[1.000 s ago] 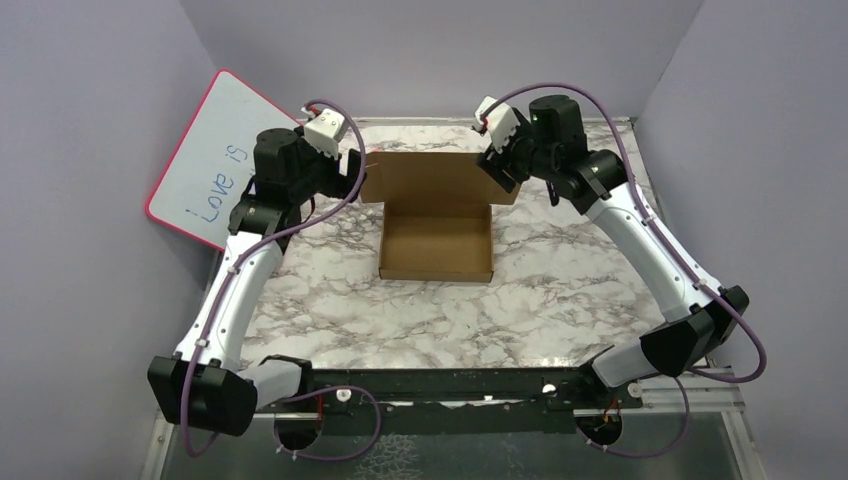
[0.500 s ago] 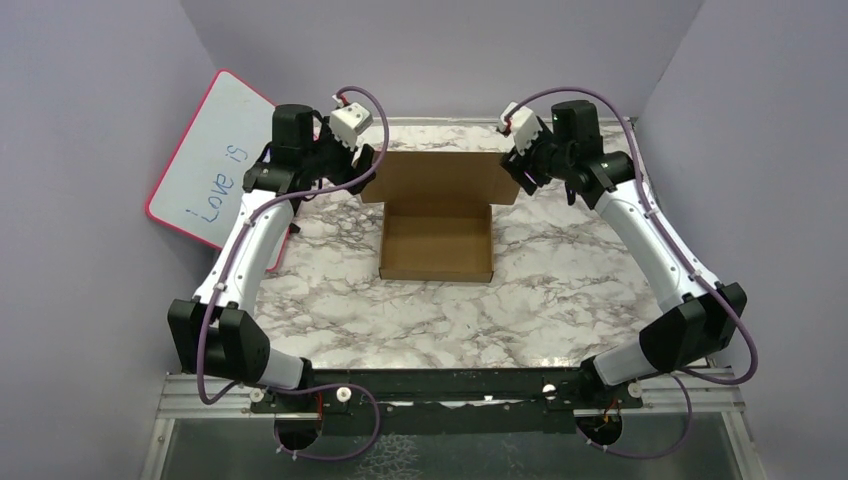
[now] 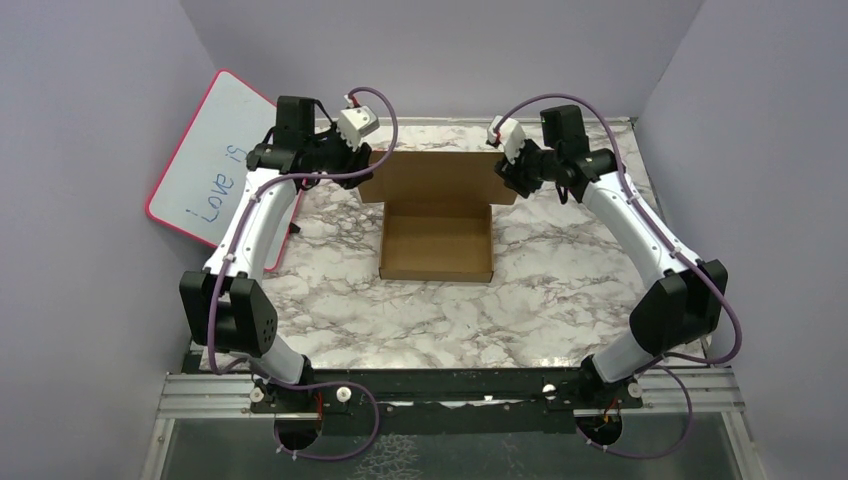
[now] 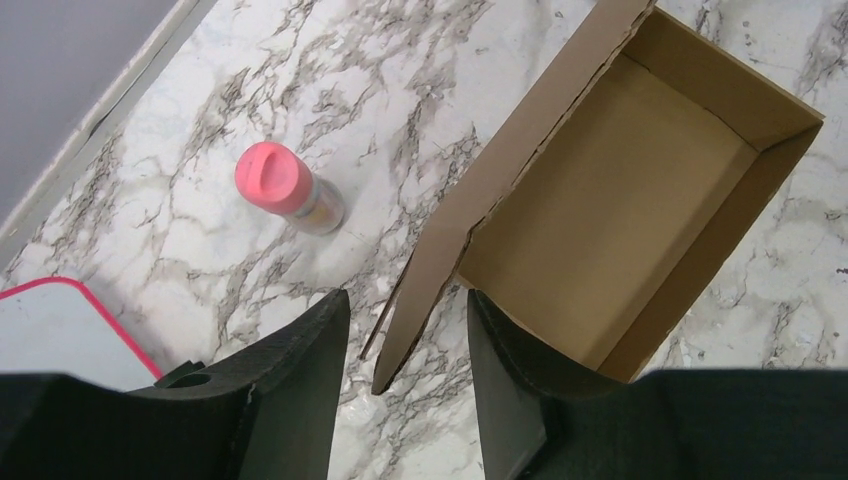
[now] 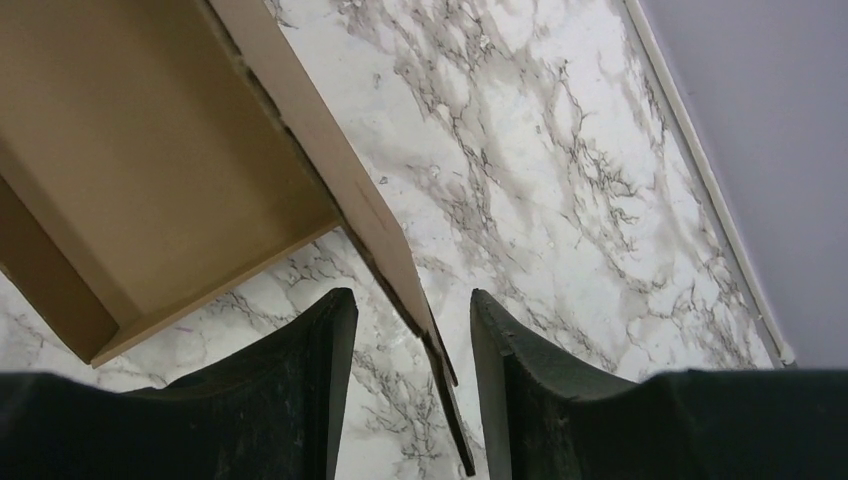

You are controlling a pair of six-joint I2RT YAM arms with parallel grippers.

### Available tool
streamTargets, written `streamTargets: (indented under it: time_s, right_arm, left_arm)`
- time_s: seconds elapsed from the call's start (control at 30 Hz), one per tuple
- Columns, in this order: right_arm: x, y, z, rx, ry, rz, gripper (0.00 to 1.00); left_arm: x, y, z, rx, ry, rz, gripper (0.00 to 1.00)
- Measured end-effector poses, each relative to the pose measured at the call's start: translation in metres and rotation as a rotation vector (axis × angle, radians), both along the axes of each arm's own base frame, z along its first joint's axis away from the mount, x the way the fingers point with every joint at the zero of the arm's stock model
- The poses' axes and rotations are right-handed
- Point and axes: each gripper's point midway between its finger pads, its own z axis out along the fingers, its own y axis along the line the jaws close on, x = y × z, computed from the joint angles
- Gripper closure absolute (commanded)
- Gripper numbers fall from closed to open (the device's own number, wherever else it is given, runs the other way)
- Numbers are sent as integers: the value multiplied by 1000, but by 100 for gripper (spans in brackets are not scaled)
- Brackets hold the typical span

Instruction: Fold the paper box

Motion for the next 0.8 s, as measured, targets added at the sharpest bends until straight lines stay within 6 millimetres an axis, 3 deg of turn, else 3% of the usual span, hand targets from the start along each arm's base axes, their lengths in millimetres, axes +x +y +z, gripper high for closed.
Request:
streamTargets:
  time_s: [0.4, 0.8]
  right_arm:
    - [4, 1, 0, 44, 4, 42, 76]
    - [0, 8, 1, 84, 20, 76, 97]
  left_arm:
    - [2, -5, -15, 22, 33, -74, 61]
    - [-2, -11, -30, 8, 83, -121, 91]
